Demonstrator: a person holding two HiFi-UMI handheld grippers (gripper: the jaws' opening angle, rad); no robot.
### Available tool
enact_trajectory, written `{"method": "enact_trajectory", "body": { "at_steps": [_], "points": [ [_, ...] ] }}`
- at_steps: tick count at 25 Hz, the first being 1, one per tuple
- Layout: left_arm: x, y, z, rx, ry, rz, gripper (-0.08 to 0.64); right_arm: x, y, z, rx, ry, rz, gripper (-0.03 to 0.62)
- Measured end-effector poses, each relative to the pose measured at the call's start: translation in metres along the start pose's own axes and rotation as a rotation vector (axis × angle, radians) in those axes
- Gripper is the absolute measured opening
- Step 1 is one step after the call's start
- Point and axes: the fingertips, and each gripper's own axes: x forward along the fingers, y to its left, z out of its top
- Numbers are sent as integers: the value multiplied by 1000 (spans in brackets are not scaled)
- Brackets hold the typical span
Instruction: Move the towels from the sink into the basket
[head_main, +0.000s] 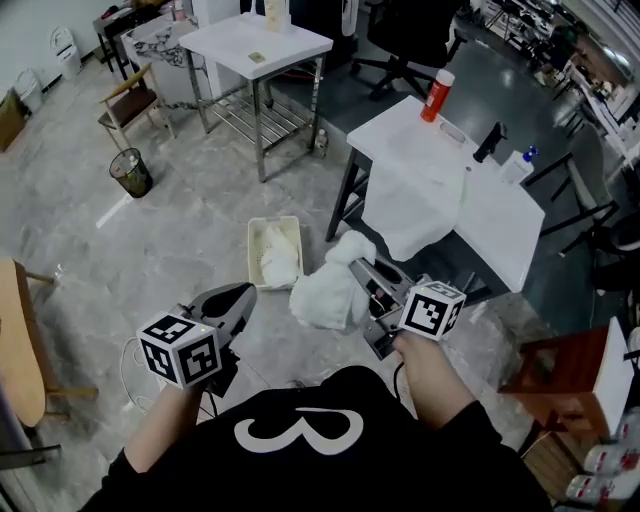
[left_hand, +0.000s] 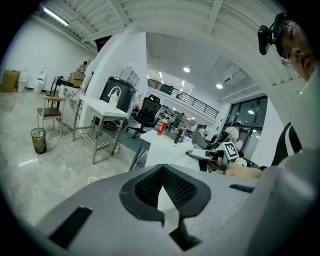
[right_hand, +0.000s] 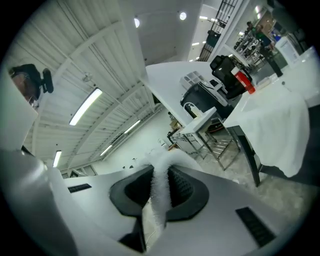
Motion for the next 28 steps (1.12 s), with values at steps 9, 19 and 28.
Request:
{"method": "enact_trajectory", "body": {
  "at_steps": [9,19,28],
  "points": [
    [-18,69,1,-85,-19,144,6,106,-6,-21,58,115,115,55],
    [5,158,22,-202,-36,286,6,222,-44,-46,85,334,199,55],
    [76,232,32,-283,-48,337,6,272,-141,-25,118,407,128,55]
  ]
}}
